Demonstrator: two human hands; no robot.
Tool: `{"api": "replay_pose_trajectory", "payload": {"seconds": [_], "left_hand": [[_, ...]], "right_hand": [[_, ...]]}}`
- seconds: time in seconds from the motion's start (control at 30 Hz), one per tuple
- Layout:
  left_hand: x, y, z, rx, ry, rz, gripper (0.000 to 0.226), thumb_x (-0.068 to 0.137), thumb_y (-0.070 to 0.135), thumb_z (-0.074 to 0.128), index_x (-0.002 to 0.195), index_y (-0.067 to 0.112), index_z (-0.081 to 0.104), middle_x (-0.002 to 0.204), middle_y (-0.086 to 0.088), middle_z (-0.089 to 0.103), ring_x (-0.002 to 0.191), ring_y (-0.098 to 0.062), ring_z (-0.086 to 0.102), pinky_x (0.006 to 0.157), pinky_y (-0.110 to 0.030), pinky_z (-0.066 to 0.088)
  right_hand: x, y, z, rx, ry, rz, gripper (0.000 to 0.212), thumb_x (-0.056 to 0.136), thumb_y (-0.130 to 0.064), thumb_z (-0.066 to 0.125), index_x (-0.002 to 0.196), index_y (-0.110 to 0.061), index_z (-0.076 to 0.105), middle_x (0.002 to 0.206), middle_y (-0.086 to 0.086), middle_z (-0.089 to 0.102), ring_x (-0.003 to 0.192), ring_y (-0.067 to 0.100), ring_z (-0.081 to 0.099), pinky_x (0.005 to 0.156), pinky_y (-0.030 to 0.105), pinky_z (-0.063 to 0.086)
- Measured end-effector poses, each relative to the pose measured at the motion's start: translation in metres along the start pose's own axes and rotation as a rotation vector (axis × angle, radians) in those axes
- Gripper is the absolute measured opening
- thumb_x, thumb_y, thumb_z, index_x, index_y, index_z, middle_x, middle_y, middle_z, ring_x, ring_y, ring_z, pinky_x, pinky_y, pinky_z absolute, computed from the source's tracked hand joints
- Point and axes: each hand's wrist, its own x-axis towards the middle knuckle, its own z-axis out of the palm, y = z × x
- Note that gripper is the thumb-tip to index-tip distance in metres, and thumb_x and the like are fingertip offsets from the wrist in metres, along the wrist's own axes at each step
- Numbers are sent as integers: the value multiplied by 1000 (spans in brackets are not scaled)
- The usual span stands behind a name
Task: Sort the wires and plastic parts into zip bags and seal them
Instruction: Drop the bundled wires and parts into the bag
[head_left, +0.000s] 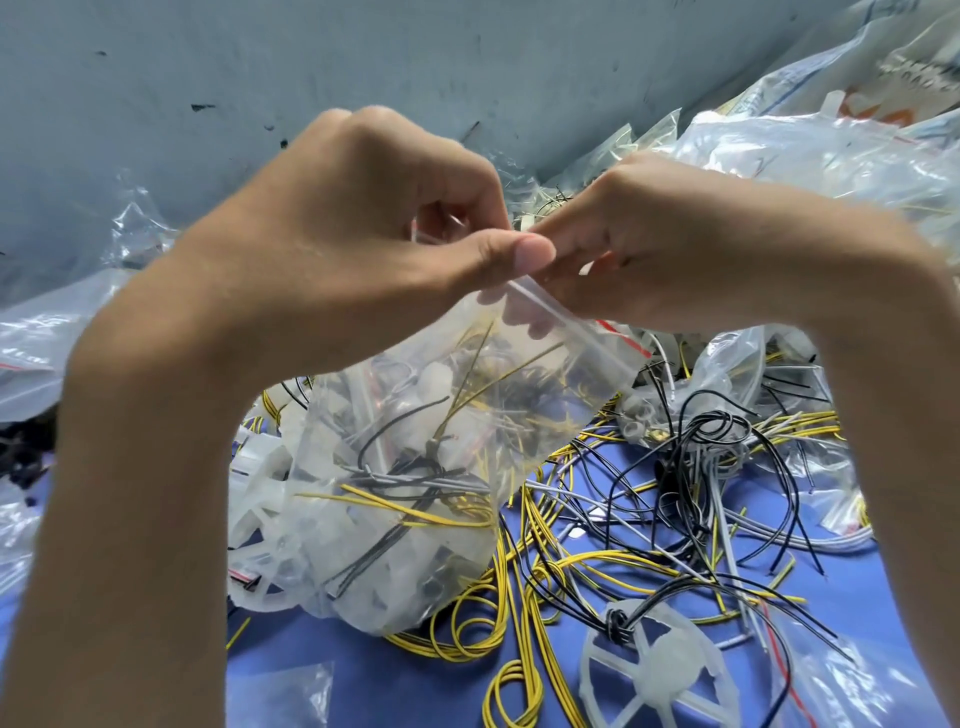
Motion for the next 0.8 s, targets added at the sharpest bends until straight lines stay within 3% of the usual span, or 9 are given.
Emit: {"api": "replay_pose_trajectory", "payload": {"seconds": [0.1, 0.2, 0.27, 0.33, 0.4, 0.5, 0.57, 0.8], "left_hand": [[1, 6, 4, -36, -34, 15, 24, 80, 48, 61, 66, 29, 63, 59, 8, 57, 61, -3, 50, 56, -14, 33], [2, 11, 7, -41, -43, 18, 23, 79, 48, 60, 66, 29, 63, 59, 9, 57, 60, -2, 48, 56, -12, 33], [1, 11, 6, -38, -32, 14, 23, 79, 48, 60, 68, 28, 64, 59, 9, 57, 59, -1, 47, 54, -10, 32], [1, 9, 4, -32, -17, 5, 23, 79, 48, 61, 72, 27, 67, 59, 10, 57, 60, -1, 48, 55, -10, 33], [0, 8, 3, -24, 5, 3, 21, 80, 46, 62, 74, 26, 68, 58, 13, 55, 60, 3, 48, 55, -7, 32], [-1, 5, 2, -7, 44, -25, 25, 81, 46, 62, 75, 23, 70, 58, 12, 55, 58, 5, 48, 53, -5, 31], [0, 4, 2, 0, 71, -52, 23, 81, 47, 64, 72, 26, 68, 57, 9, 52, 54, 4, 45, 49, -6, 30], [-1, -2, 2, 31, 63, -124, 28, 85, 45, 63, 63, 27, 61, 49, 2, 46, 36, 4, 42, 37, -6, 25]], "right_hand": [[1, -4, 2, 42, -15, -17, 27, 75, -40, 45, 75, -31, 70, 65, -12, 66, 56, -4, 55, 49, 15, 43], [1, -5, 2, 38, -23, -32, 39, 65, -60, 37, 63, -33, 66, 55, -13, 59, 54, -3, 52, 50, 14, 40], [1, -7, 1, 52, -33, -37, 27, 64, -60, 39, 55, -45, 59, 53, -21, 59, 53, -7, 53, 48, 9, 39], [1, -8, 0, 88, -41, -41, 23, 69, -58, 45, 66, -46, 64, 62, -19, 66, 58, -8, 57, 51, 9, 41], [0, -8, -1, 101, -46, -23, 32, 67, -56, 41, 75, -42, 69, 72, -12, 71, 63, -3, 61, 53, 13, 46], [-1, -5, -2, 72, -38, 10, 27, 78, -38, 49, 91, -38, 73, 79, -3, 72, 69, 9, 65, 63, 34, 53], [-2, -3, -4, 78, -21, -4, 25, 83, -27, 55, 95, -46, 67, 82, -10, 73, 72, 6, 67, 65, 34, 53], [-1, -3, -4, 76, -45, 12, 36, 74, -33, 45, 101, -45, 67, 84, -16, 72, 76, 6, 69, 69, 38, 57]]}}
